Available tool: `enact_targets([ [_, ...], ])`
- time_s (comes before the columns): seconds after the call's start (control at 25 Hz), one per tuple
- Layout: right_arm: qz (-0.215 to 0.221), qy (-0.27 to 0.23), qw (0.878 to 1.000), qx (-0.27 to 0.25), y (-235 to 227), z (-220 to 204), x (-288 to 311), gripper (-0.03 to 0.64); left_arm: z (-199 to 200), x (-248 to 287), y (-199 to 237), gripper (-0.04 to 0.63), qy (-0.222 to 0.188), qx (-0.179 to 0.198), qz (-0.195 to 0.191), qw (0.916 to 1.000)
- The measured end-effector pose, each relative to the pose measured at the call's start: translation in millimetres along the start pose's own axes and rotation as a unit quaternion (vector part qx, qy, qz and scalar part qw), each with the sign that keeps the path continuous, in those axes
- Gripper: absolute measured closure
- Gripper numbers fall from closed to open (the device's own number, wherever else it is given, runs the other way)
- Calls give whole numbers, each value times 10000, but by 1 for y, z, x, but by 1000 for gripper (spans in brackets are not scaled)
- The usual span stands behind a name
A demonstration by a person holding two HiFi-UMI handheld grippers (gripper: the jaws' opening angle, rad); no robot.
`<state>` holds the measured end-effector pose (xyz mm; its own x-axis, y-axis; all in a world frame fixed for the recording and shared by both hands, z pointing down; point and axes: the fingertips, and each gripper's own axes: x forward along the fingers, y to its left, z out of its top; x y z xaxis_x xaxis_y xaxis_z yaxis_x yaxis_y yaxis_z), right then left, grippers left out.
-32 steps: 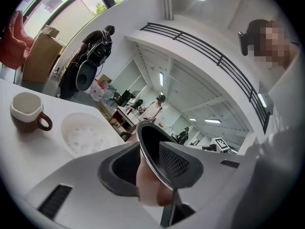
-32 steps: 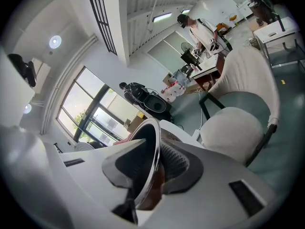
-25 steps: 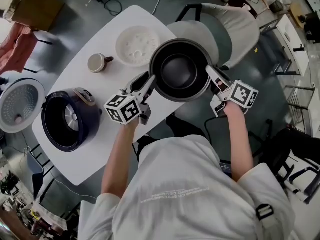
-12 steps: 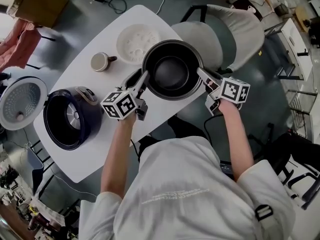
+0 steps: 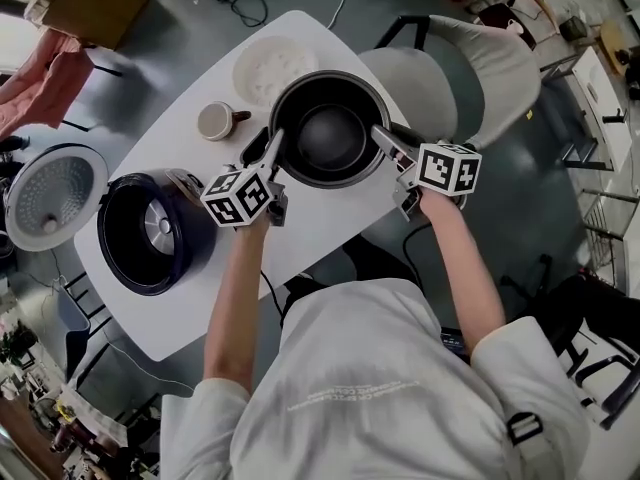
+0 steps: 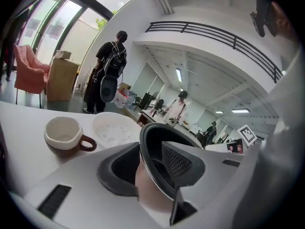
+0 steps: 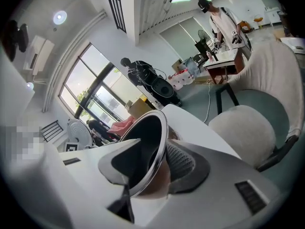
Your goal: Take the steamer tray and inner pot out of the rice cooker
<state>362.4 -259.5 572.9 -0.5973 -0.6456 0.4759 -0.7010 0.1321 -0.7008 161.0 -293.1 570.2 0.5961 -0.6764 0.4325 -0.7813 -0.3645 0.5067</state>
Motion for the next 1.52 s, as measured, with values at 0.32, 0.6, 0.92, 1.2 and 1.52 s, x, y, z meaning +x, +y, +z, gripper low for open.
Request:
enact_targets([
  [0.32, -418, 69, 9987, -271, -2, 0, -6, 412, 6, -22, 3, 403, 75, 515, 121, 9986],
  [0.6, -798, -377, 9944, -581, 5, 26, -42, 423, 24, -80, 6, 407, -341, 723, 154, 9967],
  [0.92, -304, -691, 9789, -1900, 113, 48, -8, 468, 82, -158, 0, 485, -1180, 897, -163, 9888],
  [1.2, 563, -564, 9467, -3122, 236, 32, 41, 541, 122, -245, 18, 526, -1734, 1476, 179, 9736],
  [1.52, 1157, -528, 8937, -4303, 333, 10, 67, 566, 145, -330, 46, 554, -1904, 2372, 1318, 9434],
])
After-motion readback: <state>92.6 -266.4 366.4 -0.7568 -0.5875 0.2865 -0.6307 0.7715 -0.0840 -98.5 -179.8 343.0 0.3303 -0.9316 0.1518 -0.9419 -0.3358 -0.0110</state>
